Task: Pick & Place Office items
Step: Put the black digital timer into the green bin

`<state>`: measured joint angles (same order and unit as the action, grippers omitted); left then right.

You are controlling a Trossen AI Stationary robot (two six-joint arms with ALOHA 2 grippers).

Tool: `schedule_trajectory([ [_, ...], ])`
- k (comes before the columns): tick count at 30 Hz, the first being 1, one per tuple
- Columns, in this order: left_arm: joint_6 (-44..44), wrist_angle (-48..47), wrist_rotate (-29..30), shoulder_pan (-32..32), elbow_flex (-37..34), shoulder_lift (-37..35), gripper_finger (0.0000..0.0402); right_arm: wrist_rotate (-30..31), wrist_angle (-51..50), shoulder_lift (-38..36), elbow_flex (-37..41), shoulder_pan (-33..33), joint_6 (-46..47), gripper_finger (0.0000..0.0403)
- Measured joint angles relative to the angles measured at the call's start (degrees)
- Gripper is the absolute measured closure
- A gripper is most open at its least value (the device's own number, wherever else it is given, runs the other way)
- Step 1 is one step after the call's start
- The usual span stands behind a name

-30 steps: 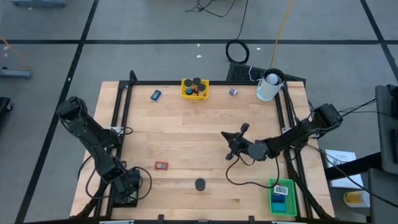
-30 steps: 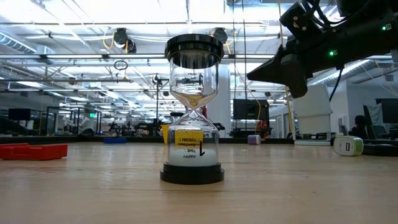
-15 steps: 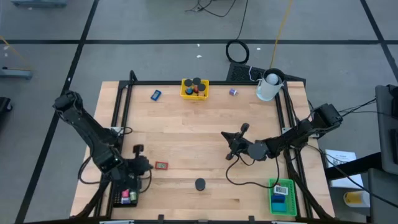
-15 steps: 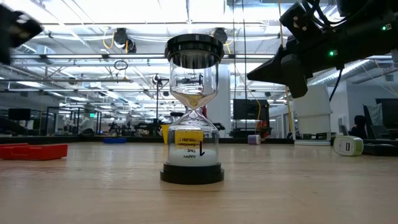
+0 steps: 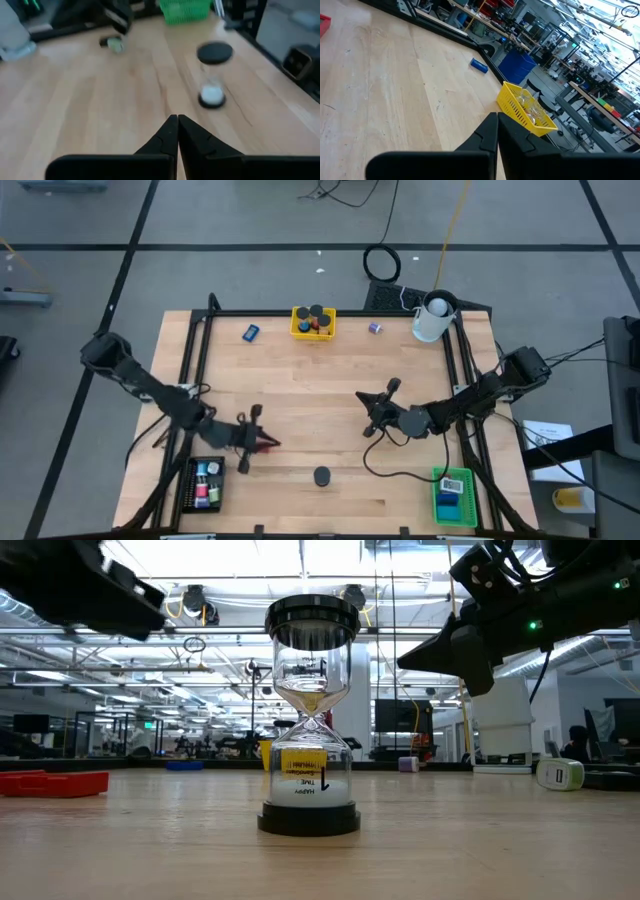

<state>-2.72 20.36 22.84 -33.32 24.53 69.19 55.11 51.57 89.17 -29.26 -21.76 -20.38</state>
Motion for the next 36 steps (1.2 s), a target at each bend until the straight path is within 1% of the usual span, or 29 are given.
schedule_trajectory([
  [2, 2.54, 8.41, -0.8, 2.8, -3.58, 0.0, 0.0381, 0.0, 0.0, 0.0, 0.0, 0.0, 0.04, 0.0402],
  [4, 3.75, 14.8, -0.77, 5.71, -6.28, 0.0, 0.0381, 0.0, 0.0, 0.0, 0.0, 0.0, 0.2, 0.0402],
  [7, 3.89, 19.44, -0.77, 10.13, -8.47, 0.0, 0.0381, 0.0, 0.02, 0.0, 0.0, 0.0, 0.2, 0.0401],
  [11, 3.02, 19.78, -0.77, 14.66, -8.63, 0.0, 0.0381, 0.02, 0.83, 0.0, 0.0, 0.0, 0.37, 0.0402],
  [14, 4.46, 19.88, -0.79, 16.84, -8.56, 0.0, 0.038, 0.0, 0.87, 0.0, 0.0, 0.23, 3.38, 0.04],
  [18, 8.7, 21.16, -0.8, 18.14, -8.56, 0.0, 0.038, 0.02, 0.69, 0.0, 0.0, 0.37, 7.39, 0.0399],
  [23, 11.25, 26.36, -0.93, 19.5, -8.54, 0.13, 0.038, 0.02, 0.42, 0.0, 0.0, 0.37, 7.74, 0.0399],
  [30, 11.77, 28.12, -5.48, 22.74, -8.49, 2.72, 0.038, 0.02, 0.44, 0.0, 0.0, 0.39, 9.28, 0.0399],
  [33, 11.6, 28.98, -6.04, 23.44, -8.54, 4.4, 0.038, 0.02, 0.44, 0.0, 0.0, 0.39, 9.88, 0.0402],
  [36, 11.65, 32.57, -6.2, 23.56, -8.95, 6.05, 0.038, 0.02, 0.46, 0.0, 0.0, 0.39, 10.73, 0.0402],
])
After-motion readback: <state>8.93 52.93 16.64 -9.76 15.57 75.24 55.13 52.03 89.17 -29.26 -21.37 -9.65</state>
